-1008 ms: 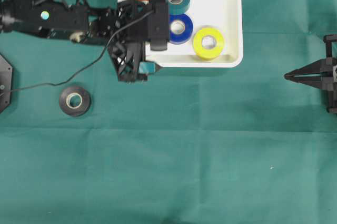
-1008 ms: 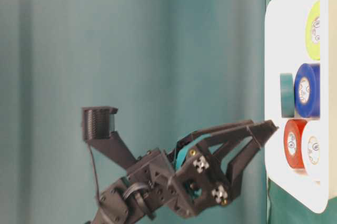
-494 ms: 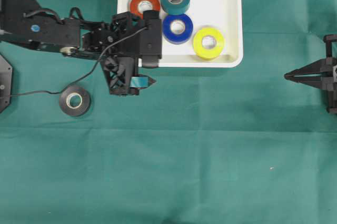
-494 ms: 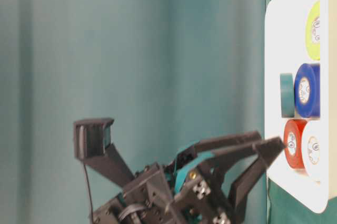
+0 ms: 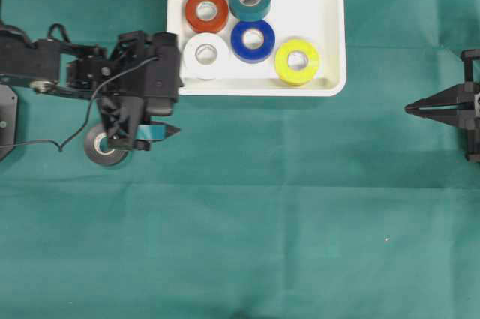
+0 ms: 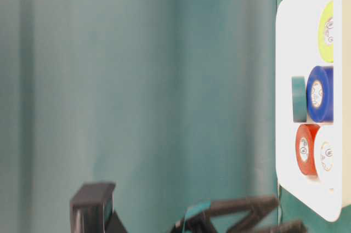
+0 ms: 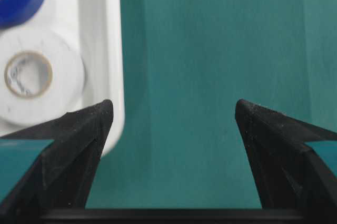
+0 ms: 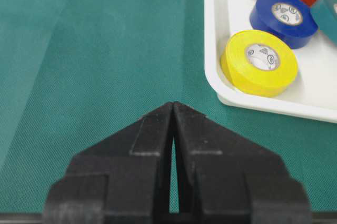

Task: Put the tape into the white case with the left arm.
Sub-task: 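Withdraw the left gripper to the black tape roll, then lower the left gripper and grasp the black tape roll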

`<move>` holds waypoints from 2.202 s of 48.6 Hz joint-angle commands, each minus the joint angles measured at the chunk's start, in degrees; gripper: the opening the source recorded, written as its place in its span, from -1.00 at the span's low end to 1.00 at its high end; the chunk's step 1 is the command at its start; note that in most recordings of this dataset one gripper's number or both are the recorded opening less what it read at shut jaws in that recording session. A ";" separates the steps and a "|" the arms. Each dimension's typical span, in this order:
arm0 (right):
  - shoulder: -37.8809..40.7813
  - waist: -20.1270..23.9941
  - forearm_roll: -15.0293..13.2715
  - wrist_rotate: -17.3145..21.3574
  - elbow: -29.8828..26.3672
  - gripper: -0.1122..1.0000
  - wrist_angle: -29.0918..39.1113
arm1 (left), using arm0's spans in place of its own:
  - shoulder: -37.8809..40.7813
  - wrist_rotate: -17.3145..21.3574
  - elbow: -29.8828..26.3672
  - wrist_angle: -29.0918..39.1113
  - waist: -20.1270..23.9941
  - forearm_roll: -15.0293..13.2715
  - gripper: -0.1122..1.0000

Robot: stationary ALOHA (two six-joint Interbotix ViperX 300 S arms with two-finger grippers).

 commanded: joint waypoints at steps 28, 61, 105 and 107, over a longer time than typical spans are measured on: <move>0.35 0.00 -0.18 0.09 -0.53 -0.97 -0.53 | -22.32 0.00 16.44 -1.85 -0.35 -0.18 0.90; 0.35 0.00 -0.18 0.09 -0.53 -0.97 -0.53 | -35.51 0.00 24.08 2.64 -2.20 -0.18 0.90; 0.35 0.00 -0.18 0.09 -0.53 -0.97 -0.53 | -23.12 0.00 21.88 1.85 -5.54 -0.18 0.90; 0.35 0.00 -0.18 0.09 -0.53 -0.97 -0.62 | -22.50 0.09 21.88 1.23 -5.63 -0.18 0.90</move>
